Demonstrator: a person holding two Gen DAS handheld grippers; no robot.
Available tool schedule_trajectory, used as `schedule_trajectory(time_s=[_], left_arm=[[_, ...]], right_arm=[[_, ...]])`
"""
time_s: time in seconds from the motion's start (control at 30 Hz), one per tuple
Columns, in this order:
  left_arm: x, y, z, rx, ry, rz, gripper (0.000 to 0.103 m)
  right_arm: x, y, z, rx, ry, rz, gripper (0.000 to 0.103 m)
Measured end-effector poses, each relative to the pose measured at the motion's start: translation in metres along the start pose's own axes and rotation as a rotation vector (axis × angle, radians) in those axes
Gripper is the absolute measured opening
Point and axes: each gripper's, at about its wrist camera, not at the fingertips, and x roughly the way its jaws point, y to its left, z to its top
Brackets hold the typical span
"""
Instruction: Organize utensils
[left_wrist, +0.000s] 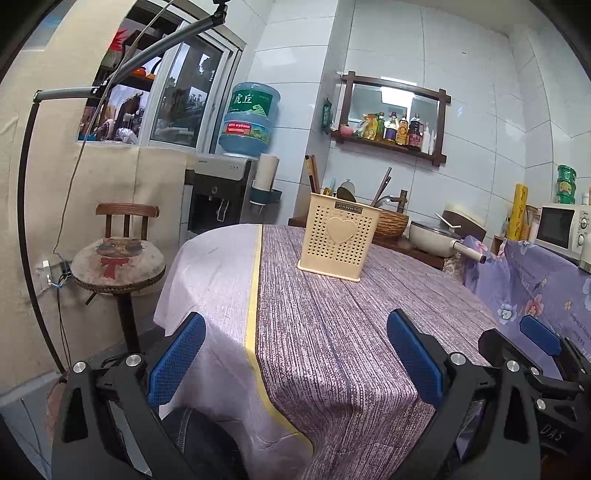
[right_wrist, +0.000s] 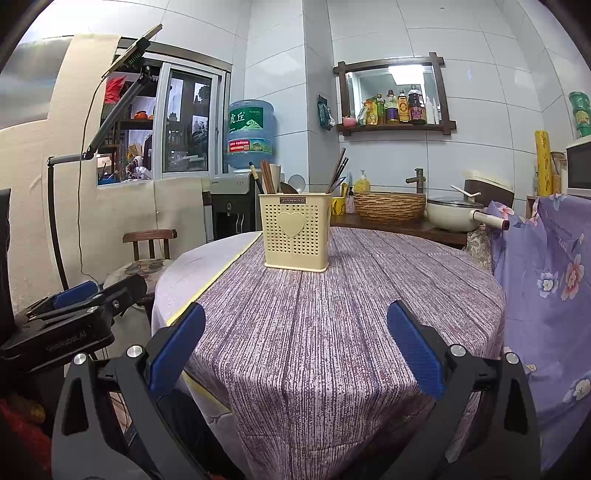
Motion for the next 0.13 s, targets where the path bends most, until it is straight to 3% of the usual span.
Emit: schedule_trajectory(time_s=[0.13], left_arm=[[-0.0005, -0.0022, 0.0004, 0.003, -0.001, 0.003, 0.097]], right_arm=[[0.0004, -0.0003, -0.0007, 0.0, 0.0, 0.001, 0.097]])
